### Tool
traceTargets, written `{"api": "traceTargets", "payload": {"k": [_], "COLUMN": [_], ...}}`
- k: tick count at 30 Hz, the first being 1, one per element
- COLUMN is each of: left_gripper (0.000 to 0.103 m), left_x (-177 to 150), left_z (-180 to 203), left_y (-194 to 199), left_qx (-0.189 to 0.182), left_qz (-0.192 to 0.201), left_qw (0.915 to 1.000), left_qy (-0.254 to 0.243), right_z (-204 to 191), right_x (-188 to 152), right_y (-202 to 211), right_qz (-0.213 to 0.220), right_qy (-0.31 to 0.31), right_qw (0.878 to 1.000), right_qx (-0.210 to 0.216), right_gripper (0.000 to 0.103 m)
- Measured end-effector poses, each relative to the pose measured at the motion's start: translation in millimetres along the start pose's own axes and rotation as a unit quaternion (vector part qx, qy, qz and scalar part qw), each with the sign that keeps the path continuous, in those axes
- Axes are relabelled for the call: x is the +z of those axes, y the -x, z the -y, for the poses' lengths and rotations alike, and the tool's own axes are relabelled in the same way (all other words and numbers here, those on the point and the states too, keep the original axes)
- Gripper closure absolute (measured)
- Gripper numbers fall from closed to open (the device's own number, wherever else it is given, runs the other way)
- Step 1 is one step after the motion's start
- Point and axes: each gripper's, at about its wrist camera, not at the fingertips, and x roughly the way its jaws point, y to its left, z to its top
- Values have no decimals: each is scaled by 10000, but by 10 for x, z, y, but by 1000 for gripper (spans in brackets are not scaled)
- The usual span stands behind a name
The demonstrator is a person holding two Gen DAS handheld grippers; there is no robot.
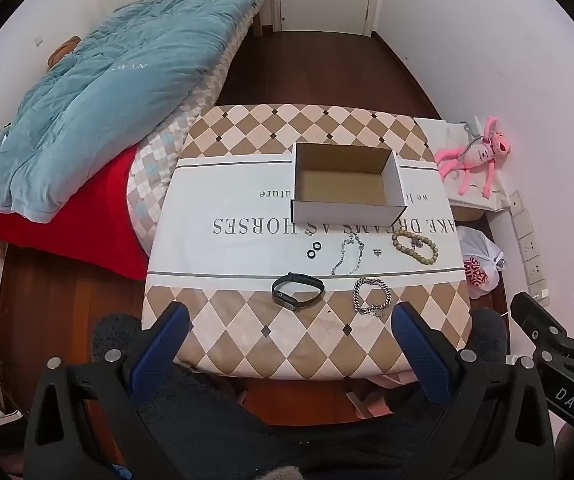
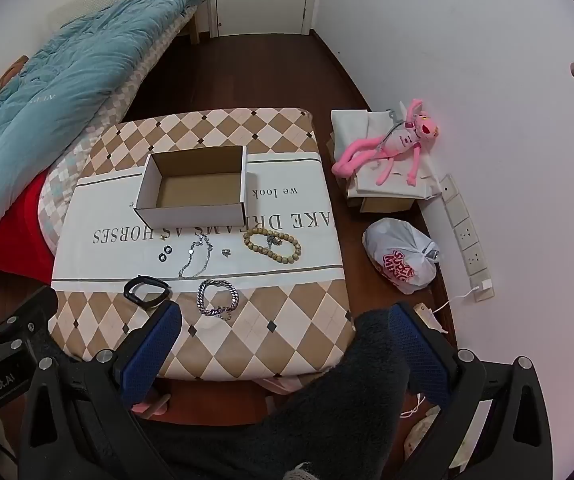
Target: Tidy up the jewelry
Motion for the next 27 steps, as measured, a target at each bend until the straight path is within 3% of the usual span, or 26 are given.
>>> {"api": "traceTargets", "payload": {"k": [27], "left_gripper": [0], "left_x": [-32], "left_z": [27], "left_y": [-15], "left_qx": [-23], "left_qz": [36], "left_qw": [10000], "left_qy": [15], "right_z": [2], "right_x": [22], "right_y": [-6], "right_qz": [3], "right_qy": [25], "right_qw": [10000], "right_qx": [-49], "right_gripper": [0]}}
